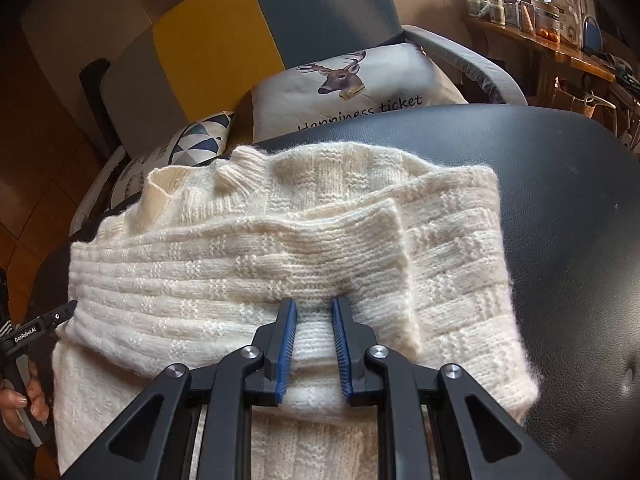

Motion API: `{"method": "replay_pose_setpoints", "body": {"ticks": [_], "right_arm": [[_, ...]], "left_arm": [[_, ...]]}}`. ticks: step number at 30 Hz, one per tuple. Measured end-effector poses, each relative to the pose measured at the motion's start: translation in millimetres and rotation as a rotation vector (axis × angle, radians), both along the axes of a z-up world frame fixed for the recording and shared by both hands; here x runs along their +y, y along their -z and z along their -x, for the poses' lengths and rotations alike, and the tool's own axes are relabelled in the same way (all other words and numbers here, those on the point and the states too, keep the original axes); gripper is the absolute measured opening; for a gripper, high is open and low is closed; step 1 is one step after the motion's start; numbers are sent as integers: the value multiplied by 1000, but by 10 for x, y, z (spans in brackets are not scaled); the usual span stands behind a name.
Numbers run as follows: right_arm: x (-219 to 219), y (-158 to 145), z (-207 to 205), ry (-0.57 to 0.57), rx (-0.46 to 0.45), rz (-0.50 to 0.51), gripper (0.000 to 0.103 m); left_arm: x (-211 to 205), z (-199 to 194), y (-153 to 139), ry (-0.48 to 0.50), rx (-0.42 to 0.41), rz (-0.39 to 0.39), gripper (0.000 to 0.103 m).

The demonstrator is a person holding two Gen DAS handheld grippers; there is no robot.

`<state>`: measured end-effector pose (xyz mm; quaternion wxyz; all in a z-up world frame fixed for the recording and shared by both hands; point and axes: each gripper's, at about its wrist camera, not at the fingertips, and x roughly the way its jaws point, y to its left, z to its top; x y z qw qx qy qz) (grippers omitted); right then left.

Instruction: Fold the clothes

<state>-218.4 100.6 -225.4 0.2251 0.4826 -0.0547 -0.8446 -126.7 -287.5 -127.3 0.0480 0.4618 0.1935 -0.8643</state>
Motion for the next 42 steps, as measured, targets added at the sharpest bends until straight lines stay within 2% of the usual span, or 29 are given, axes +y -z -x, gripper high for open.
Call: {"method": "replay_pose_setpoints", "body": {"ticks": [3, 6, 9, 13, 17, 19, 24, 26, 29, 32, 33, 34, 37, 40, 42], "right_arm": [[165, -118, -145, 37, -13, 62, 20], [372, -186, -400, 55, -21, 104, 22], [549, -142, -760, 47, -47, 105, 22], [732, -37, -1226, 35, -81, 80, 22], [825, 106, -1587, 28, -108, 62, 25], [842, 118, -1712, 35, -77, 60, 25], [750, 127, -1822, 25, -120, 105, 25], [654, 103, -1886, -9, -88, 77, 25], [768, 28, -1878, -10, -99, 113, 26], [1132, -133, -1942, -26, -119, 262, 27], [1276, -165, -1977, -22, -132, 297, 30], [1414, -167, -2014, -21, -158, 322, 32], [1848, -51, -2136, 19, -251, 378, 34], [2142, 212, -2172, 67, -372, 442, 34], [2209, 340, -2209, 43, -430, 482, 35]], "left_arm": [[-67, -277, -146, -49, 30, -87, 28], [-110, -637, -248, -85, 58, -141, 35], [-80, -1042, -271, -98, 70, -179, 37], [108, -1570, -212, -72, 46, -183, 37], [439, -1951, -172, 22, 22, -120, 37], [553, -2054, -101, 55, -12, -74, 37], [622, -2188, -14, 63, -40, 62, 36], [588, -2216, -26, 53, -42, 92, 36], [430, -2286, -114, 18, -34, 30, 36], [293, -2497, -297, 3, 25, 18, 40], [241, -2572, -324, 10, 29, 7, 45], [193, -2640, -338, 17, 34, -16, 46], [111, -2773, -275, 38, 31, -100, 49], [142, -2849, -167, 68, 20, -164, 50], [186, -2897, -91, 89, 7, -204, 52]]}}
